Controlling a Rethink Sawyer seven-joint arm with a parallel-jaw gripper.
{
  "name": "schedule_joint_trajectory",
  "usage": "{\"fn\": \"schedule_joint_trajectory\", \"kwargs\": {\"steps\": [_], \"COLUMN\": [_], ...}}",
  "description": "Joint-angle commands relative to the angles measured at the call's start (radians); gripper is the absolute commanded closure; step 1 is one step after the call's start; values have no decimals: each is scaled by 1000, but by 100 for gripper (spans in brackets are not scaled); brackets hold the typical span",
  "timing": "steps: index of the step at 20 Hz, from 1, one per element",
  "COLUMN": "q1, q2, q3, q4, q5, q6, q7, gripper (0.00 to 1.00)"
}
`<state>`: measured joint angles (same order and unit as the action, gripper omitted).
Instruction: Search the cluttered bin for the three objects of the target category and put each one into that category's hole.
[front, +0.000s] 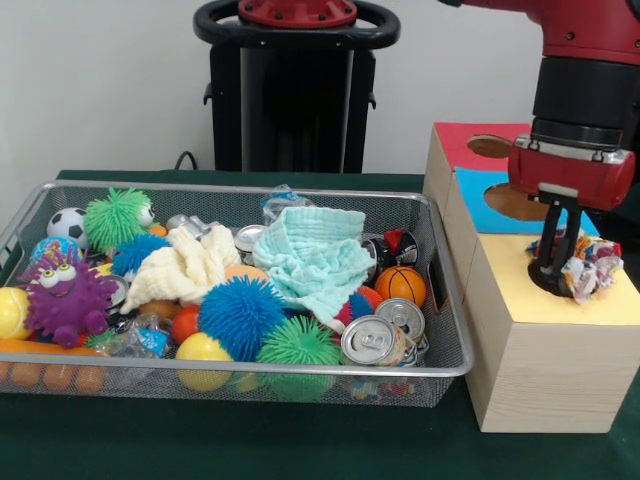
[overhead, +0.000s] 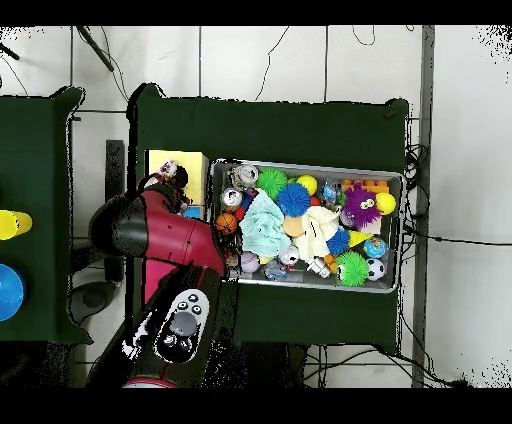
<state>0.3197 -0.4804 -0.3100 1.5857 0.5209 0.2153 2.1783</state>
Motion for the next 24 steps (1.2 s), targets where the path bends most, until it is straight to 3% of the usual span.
{"fn": "schedule_joint_trajectory", "kwargs": {"steps": [1, 11, 13, 18, 24], "q1": [23, 37, 23, -26, -23], "q2": [89, 112, 125, 202, 237], "q3": [-5, -43, -28, 32, 13], "q4": [-30, -33, -29, -28, -47], "q5": [36, 23, 2, -80, -118], "q6": [150, 133, 104, -88, -137], "q7": [240, 215, 177, 85, 72], "gripper": [100, 100, 100, 100, 100]}}
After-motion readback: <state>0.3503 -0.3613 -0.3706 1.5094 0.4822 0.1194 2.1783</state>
